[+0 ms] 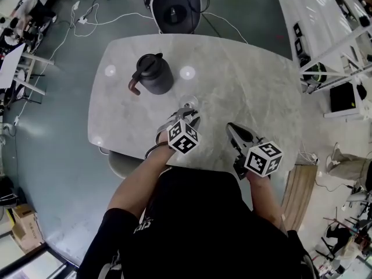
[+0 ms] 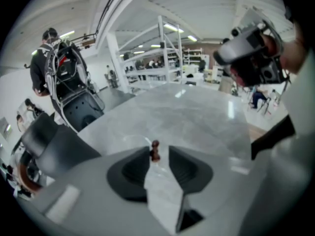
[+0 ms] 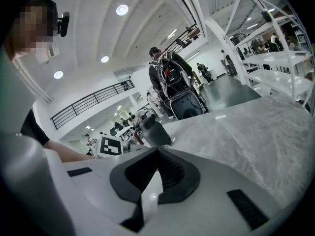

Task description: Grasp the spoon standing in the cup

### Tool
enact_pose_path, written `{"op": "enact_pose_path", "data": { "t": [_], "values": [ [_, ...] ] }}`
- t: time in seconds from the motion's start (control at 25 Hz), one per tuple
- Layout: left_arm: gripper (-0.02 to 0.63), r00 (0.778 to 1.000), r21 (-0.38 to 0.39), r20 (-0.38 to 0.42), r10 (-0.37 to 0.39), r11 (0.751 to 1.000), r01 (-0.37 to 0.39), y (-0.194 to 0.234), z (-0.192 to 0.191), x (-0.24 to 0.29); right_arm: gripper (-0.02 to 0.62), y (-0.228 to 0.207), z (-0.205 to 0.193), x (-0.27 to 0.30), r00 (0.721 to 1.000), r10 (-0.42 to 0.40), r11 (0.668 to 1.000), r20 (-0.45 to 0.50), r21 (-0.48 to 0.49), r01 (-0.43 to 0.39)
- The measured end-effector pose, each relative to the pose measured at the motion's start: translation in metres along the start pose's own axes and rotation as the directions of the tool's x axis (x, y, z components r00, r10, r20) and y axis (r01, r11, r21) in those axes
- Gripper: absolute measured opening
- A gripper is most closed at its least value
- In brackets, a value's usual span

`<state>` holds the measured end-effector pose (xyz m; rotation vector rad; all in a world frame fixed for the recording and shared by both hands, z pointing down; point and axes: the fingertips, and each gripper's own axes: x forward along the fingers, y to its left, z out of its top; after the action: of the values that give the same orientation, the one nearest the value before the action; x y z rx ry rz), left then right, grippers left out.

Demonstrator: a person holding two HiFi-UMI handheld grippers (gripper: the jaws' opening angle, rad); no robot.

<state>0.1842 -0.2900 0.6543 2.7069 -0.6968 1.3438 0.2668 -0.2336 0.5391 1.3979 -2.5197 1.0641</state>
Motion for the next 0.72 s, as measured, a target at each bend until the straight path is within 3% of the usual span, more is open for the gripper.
{"op": "enact_pose_path", "data": {
  "t": [0.2,0.44,0.6,0.72],
  "values": [
    [0.066,0.998,-0.026,-0.01,0.062,0.998,-0.062,0.009,0.004,-0.003,-0.006,0.0,0.007,-0.001,0.999,0.04,0.999,-0.005,-0.024,-0.04],
    [0.055,0.992,-0.091,0.029,0.127,0.988,-0.124,0.016,0.019,-0.016,-0.006,-0.004,0.011,-0.005,0.995,0.095,0.994,-0.031,-0.053,-0.097],
    [0.055,0.98,-0.184,0.116,0.159,0.973,-0.136,0.025,0.043,-0.045,-0.006,-0.006,0.016,-0.002,0.992,0.113,0.991,-0.053,-0.068,-0.117],
    [0.055,0.967,-0.3,0.185,0.175,0.947,-0.115,0.041,0.053,-0.074,-0.006,0.005,0.027,0.005,0.991,0.126,0.988,-0.034,-0.084,-0.129]
  ]
}}
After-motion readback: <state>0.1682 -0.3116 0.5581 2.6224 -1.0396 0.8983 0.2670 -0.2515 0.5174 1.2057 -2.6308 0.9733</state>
